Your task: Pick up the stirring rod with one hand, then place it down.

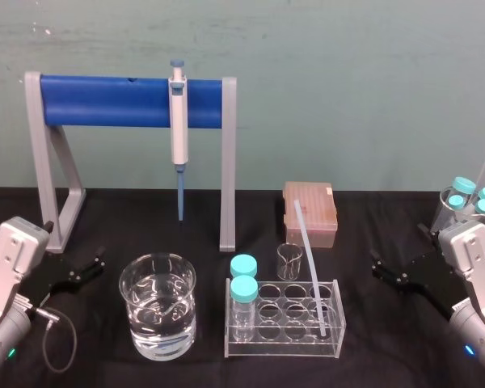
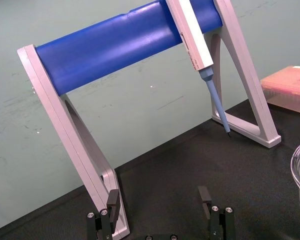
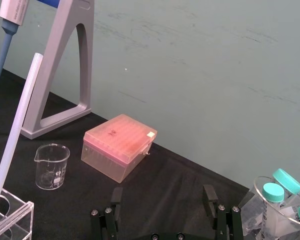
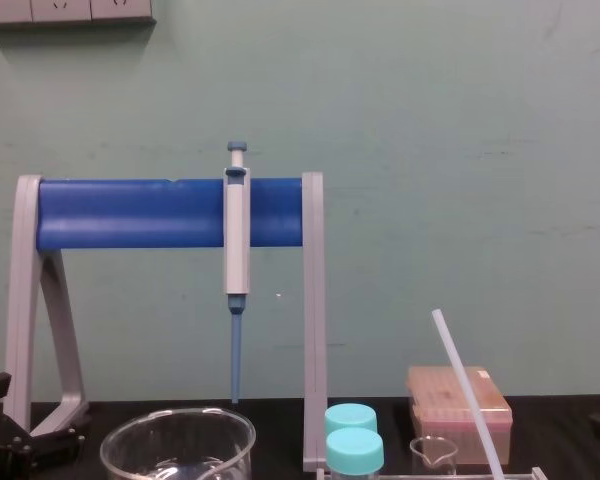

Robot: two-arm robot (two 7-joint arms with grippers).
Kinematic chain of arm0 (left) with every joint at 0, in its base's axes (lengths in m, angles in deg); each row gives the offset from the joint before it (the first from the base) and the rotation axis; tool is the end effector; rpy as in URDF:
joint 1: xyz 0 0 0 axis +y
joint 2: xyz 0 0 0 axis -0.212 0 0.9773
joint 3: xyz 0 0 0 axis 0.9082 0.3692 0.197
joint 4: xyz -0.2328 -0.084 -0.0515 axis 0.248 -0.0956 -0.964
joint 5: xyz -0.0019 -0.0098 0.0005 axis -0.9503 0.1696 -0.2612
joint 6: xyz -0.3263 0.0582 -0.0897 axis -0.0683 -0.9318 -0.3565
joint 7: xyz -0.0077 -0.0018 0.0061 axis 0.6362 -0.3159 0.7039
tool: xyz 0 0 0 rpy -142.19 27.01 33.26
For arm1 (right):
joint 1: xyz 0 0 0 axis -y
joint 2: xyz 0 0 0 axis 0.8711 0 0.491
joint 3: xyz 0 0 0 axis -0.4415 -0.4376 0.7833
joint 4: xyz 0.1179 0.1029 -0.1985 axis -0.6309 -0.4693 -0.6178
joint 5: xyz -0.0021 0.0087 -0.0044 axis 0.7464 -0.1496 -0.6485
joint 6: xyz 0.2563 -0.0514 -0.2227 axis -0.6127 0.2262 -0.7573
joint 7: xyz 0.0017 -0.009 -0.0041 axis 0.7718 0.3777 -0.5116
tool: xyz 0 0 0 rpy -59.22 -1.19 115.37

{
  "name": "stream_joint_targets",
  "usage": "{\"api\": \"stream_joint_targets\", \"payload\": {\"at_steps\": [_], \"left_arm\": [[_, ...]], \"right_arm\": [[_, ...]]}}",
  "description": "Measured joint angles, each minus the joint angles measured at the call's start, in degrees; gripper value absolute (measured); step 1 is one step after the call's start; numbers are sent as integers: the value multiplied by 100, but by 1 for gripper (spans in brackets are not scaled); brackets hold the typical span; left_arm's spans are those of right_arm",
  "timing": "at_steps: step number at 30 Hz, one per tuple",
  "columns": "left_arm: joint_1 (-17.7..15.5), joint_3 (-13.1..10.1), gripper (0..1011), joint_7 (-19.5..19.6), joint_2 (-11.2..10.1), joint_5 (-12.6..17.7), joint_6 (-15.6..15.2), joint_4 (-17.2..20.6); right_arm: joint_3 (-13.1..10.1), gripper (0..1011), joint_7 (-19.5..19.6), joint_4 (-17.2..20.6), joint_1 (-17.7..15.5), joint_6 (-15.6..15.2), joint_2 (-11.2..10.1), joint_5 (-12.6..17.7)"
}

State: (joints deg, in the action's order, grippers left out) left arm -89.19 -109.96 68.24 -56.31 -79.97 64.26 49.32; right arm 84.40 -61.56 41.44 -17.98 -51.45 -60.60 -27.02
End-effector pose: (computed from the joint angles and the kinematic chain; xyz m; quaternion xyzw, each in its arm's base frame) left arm 0.3847 0.0522 -0.2787 0.1415 -0.1325 0.5799 0.7913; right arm 0.3846 -0.0522 -0.2787 -0.1415 -0.1325 -0.5800 0.7912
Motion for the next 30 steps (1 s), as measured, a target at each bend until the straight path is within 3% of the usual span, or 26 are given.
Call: {"api": "stream_joint_targets", "payload": {"at_steps": [19,22,23,26,27,30], "left_arm": [[0,0,1005,0,0,0,0,0],[0,0,1005,0,0,0,0,0],[0,0,1005,0,0,0,0,0],[0,0,1005,0,0,0,0,0],[0,0,1005,0,0,0,0,0],[0,0,1004,0,0,0,0,0]], "right_arm": [[0,1004,-1,0,0,0,0,0],[-46,1004,-53,424,-2,-569,-189,-92],[-46,1004,-53,424,-2,-569,-189,-92],[-188,1004,-52,867,-86,-1113,-323,-90],[-188,1004,-52,867,-86,-1113,-323,-90],[-366,1004,5,1287,-212,-1552,-387,-12]]}}
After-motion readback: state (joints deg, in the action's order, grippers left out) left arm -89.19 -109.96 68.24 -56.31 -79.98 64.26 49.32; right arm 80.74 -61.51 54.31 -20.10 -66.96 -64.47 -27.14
